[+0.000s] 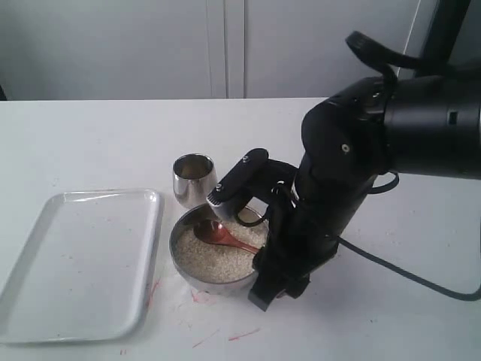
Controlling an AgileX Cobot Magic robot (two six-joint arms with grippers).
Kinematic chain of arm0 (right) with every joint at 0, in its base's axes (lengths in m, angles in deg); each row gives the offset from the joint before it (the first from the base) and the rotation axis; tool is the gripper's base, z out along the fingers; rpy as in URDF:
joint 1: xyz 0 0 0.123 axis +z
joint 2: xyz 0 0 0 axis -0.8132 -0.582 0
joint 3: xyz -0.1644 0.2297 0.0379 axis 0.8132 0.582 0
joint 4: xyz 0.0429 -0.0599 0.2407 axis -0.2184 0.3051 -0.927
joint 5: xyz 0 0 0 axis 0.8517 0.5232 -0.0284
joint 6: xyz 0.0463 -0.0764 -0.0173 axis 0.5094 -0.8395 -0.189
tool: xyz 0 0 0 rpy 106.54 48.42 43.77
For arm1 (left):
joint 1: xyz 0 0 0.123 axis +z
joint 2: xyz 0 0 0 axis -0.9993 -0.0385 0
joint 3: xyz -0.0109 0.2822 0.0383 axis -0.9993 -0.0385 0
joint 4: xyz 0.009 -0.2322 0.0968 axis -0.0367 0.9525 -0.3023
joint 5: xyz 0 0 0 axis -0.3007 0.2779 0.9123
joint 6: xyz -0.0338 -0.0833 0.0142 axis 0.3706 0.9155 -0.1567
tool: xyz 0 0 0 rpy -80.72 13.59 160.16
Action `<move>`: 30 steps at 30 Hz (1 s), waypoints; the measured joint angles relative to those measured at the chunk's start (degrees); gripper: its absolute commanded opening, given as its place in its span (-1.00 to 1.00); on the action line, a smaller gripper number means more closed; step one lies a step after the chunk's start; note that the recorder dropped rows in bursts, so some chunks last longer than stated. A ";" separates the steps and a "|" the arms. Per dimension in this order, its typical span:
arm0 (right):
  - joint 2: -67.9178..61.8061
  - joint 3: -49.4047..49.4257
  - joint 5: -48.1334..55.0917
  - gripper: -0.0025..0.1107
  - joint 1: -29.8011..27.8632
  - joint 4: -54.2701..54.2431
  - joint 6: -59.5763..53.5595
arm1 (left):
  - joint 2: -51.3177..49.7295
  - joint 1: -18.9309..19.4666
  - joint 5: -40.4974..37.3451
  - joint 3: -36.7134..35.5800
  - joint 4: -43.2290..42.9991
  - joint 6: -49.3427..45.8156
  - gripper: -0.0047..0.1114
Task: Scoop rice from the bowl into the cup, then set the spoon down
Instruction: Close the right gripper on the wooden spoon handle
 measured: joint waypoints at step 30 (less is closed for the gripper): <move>-6.75 -0.07 -1.44 -0.11 0.00 5.09 2.32 | 0.00 0.00 0.00 0.00 0.00 0.00 -0.67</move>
